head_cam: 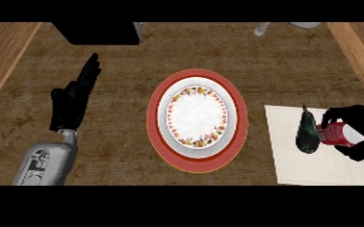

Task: Pick the can from the placemat and place it in the plate

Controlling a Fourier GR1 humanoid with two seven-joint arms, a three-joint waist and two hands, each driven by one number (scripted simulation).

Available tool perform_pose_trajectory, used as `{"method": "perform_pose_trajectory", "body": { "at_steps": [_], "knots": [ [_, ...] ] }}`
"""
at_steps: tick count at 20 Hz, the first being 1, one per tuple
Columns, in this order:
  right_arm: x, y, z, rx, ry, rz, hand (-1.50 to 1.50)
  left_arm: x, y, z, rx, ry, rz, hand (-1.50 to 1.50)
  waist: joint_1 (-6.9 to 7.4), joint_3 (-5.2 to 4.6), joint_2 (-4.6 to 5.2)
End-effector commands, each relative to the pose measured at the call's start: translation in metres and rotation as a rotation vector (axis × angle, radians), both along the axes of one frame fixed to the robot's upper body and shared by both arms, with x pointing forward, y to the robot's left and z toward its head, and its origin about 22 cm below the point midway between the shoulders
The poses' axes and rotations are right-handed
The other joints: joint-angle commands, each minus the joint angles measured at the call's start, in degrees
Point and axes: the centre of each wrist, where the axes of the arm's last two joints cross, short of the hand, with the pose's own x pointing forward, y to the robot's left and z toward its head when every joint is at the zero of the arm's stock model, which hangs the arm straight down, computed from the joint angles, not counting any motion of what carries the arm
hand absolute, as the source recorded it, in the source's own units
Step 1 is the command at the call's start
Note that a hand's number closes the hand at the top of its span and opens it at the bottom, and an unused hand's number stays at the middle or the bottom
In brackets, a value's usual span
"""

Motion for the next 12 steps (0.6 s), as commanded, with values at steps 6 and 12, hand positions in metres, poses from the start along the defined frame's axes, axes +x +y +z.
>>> {"method": "perform_pose_trajectory", "body": {
  "at_steps": [6, 12],
  "knots": [
    [-0.044, 0.043, -0.031, -0.018, -0.113, -0.452, 1.50, -0.008, 0.005, -0.012, -0.002, 0.020, 0.030, 0.00, -2.27, -0.01, -0.54],
    [-0.061, 0.068, 0.024, 0.139, -0.495, -0.430, 1.50, -0.004, 0.014, -0.002, -0.004, 0.014, 0.058, 0.00, -2.60, 0.06, -0.54]
  ]
}}
